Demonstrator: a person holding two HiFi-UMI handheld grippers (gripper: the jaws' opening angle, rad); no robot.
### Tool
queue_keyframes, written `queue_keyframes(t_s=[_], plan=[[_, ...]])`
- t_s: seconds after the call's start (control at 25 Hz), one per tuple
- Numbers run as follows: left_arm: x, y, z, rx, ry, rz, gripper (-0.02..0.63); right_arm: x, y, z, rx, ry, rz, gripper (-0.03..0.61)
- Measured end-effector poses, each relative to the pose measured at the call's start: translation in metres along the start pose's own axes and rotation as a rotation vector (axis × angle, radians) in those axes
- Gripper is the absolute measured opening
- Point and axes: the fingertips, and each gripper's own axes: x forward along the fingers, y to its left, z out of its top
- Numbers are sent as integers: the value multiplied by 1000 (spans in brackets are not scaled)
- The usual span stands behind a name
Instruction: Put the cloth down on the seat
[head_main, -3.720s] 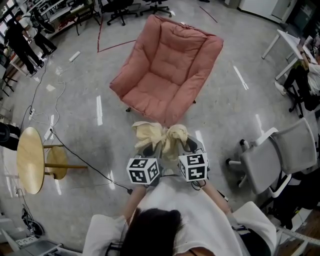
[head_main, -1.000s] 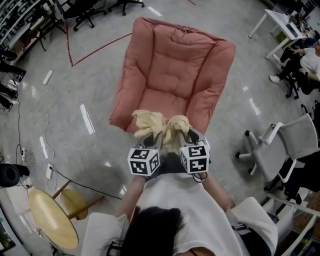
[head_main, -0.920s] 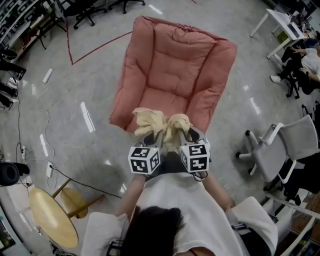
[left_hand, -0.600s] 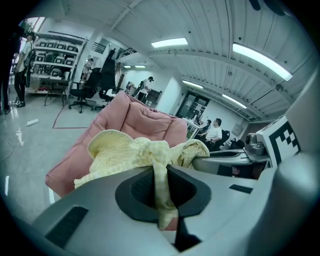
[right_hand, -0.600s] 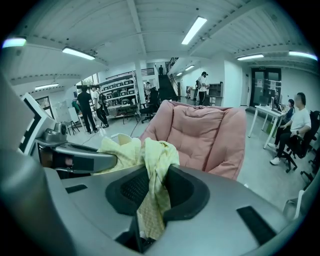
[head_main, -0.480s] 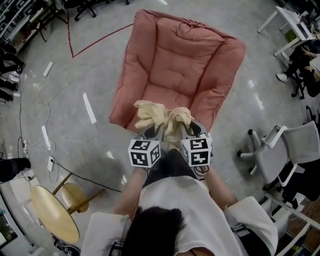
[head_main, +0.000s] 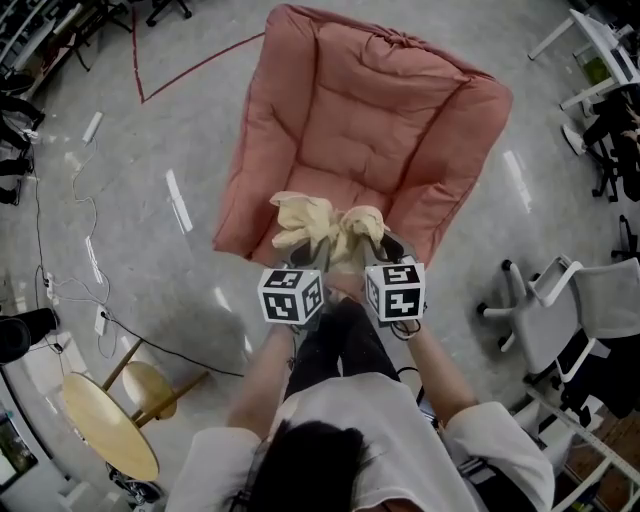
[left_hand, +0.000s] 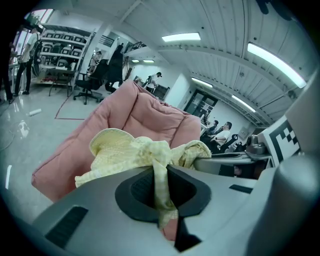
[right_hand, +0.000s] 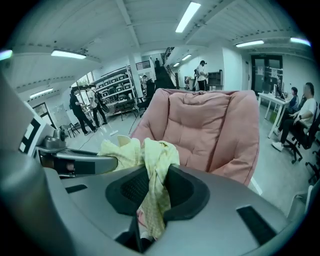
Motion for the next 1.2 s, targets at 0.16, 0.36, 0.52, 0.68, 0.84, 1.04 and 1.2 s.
queue_keyframes(t_s=[0.16,0.36,0.52,0.68,0.84,1.04,1.2], plan=[[24,19,1,-18,0,19,49,30,-8,2,-6,21,7,98],[54,45,-11,-95,7,56,49,64,-19,-12,20,53,20,100],[77,60,-20,-114,29,62,49,88,-30,-22,29,69,7,100],[104,79,-30,-133,65,70,49,115,-39,-33,35,85,-9,100],[128,93,-37,-125,76,71,49,142,-48,-42,30,94,-11,100],[153,114,-48,-130,80,66,49,176,-52,-56,15,124,6,101],[171,121,-56,-103,96,64,49,197,-60,-69,4,148,4,103]])
